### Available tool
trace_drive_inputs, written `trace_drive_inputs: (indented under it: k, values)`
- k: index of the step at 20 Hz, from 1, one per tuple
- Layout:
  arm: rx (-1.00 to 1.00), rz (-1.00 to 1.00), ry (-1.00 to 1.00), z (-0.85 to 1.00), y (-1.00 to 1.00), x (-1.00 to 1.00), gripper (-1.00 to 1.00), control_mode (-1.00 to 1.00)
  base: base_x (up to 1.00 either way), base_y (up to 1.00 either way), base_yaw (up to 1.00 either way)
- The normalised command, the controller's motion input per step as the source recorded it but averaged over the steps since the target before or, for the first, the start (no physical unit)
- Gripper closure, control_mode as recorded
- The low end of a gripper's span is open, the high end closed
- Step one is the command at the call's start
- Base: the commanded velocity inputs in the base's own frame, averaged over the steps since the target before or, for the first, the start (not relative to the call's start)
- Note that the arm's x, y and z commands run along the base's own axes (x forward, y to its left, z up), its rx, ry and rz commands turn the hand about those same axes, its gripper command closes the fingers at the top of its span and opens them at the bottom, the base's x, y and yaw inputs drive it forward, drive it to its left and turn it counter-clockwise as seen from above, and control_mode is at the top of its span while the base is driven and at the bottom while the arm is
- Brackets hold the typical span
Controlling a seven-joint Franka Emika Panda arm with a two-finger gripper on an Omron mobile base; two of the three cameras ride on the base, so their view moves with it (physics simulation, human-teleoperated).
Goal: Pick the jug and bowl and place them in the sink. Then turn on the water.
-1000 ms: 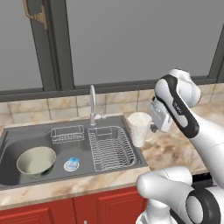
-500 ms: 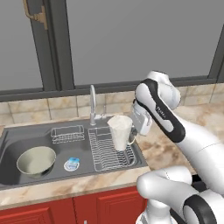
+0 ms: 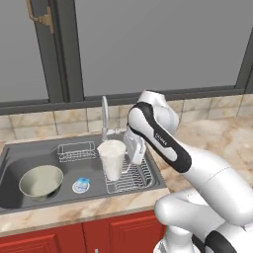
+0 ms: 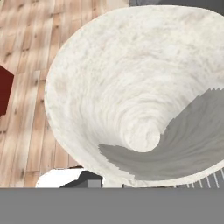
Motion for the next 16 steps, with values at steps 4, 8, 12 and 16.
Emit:
trace_drive_inputs:
  k: [4,8,12,16]
  values:
    - [0.00,0.00,0.01,0.00,0.67,0.00,1.00,-1.00,0.00,0.00,0.00]
    - [0.00,0.00,0.04,0.00,0.71,0.01,1.00,-1.00,0.00,0.00,0.00]
    - [0.00,0.00,0.02,-0.01,0.66,0.00,1.00,-1.00,0.00,0.00,0.00]
    - [0.00,0.00,0.06,-0.04,0.63,0.03,1.00,-1.00,0.00,0.00,0.00]
